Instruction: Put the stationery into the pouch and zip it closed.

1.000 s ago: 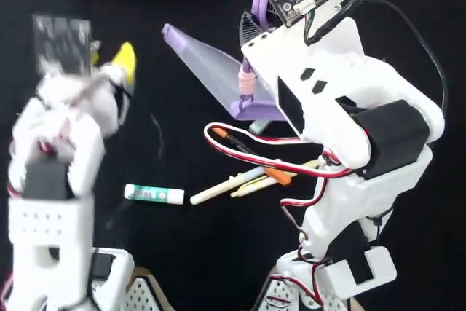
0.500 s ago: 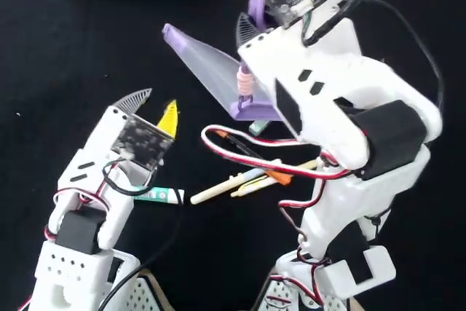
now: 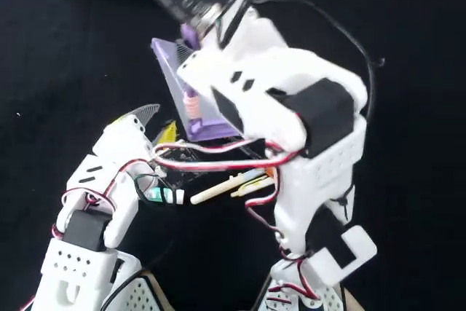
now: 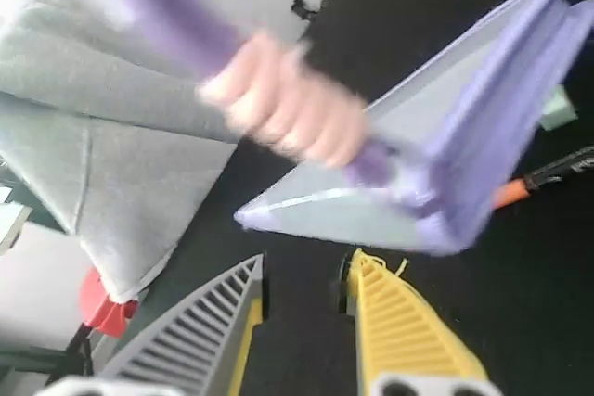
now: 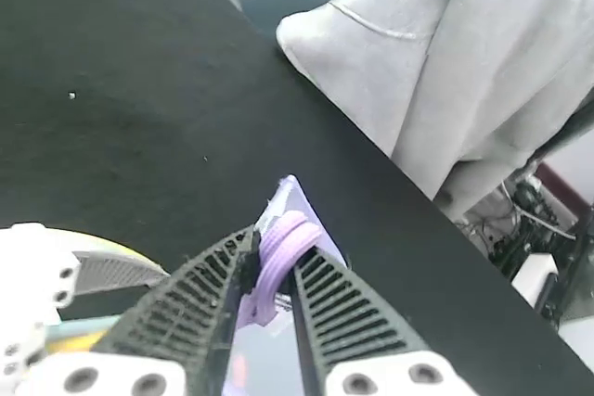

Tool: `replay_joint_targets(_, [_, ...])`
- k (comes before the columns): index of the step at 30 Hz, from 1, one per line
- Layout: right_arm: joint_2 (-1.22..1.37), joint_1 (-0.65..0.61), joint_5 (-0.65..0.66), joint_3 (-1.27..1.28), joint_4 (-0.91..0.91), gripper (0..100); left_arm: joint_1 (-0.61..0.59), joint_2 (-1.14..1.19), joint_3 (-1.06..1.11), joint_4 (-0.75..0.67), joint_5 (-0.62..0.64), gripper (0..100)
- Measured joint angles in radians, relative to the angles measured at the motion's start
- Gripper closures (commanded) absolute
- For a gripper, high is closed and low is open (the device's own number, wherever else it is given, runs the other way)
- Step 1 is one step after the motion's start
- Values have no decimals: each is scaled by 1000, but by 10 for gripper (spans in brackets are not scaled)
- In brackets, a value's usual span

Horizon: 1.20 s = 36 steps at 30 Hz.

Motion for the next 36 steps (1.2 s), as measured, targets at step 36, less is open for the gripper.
replay_joint_targets(36, [-649,-153,-12,611,2,986,262,0,0,71,-124,845])
